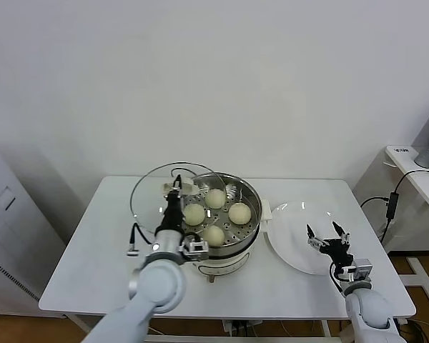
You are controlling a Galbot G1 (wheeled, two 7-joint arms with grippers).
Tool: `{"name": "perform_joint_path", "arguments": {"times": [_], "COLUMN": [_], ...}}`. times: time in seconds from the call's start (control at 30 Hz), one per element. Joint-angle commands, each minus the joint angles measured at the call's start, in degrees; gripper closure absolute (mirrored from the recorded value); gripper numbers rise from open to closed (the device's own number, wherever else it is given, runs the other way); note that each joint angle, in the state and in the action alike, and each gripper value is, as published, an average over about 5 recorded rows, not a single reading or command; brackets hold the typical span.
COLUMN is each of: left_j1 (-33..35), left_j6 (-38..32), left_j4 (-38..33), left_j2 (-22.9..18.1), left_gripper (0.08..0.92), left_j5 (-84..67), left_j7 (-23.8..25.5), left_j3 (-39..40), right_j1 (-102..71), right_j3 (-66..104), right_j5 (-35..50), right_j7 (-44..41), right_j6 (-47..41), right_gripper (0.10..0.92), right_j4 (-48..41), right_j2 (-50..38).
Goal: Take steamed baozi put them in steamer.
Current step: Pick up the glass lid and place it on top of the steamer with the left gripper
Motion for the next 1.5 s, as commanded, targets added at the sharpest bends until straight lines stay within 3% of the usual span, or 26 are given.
{"name": "perform_joint_path", "arguments": {"times": [0.03,0.97,1.5], "left_j1": [-2.16,-2.36,-1.92], "left_j6": [1.77,1.15,1.01], "left_j4": [4.17,13.76,15.88], "left_j2": [-6.68,-14.71,-15.79], "left_gripper": [0.896,0.896,0.896], "left_j5": [5.85,8.52,8.61], "left_j7": [1.08,-1.7,-2.75], "left_j3": [4.51,5.52,4.4], "right_j1": [0.39,0.17,0.04], "right_j3": [-0.04,0.09,0.24], "right_j5": [-0.15,-1.05,-1.58], "right_j7": [-0.05,-0.51,-0.83], "right_j6": [0.1,0.49,0.73], "right_gripper": [0.203,0.203,0.203], "right_j4": [-0.79,-1.57,-1.75], "right_j2": [0.08,0.67,1.13]}}
